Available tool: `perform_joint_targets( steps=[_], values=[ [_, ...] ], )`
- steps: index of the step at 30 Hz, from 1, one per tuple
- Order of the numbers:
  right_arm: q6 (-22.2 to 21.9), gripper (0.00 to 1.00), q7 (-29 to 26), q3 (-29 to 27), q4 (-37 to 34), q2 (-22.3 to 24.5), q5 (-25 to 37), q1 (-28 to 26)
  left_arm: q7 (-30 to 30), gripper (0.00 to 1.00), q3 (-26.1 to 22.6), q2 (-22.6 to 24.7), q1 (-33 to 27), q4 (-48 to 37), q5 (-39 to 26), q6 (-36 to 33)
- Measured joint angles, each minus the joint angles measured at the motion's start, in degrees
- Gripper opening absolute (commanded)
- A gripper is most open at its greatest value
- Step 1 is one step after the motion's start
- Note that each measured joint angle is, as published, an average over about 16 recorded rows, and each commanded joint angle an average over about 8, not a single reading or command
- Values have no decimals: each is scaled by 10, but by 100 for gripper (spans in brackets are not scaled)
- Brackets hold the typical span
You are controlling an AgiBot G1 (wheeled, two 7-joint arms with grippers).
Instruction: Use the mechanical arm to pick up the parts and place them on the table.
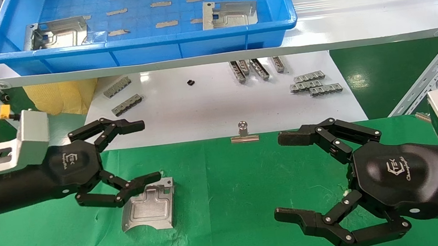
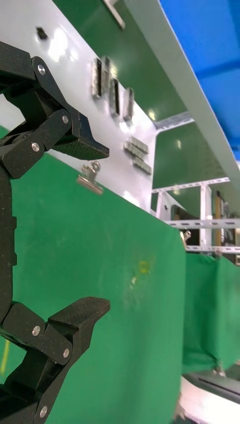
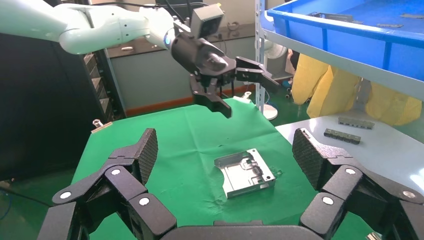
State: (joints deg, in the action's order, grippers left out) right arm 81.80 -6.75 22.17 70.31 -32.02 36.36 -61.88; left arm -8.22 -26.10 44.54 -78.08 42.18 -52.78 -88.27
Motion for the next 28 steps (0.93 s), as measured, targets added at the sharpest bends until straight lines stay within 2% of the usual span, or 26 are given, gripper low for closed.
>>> perform_joint_targets(
  steps=[21,28],
  values=[
    [0,100,0,0,0,0,0,0,155,100,82,-78,135,257,89,21],
    [0,100,0,0,0,0,0,0,179,100,95,-90,156,297,103,24]
  ],
)
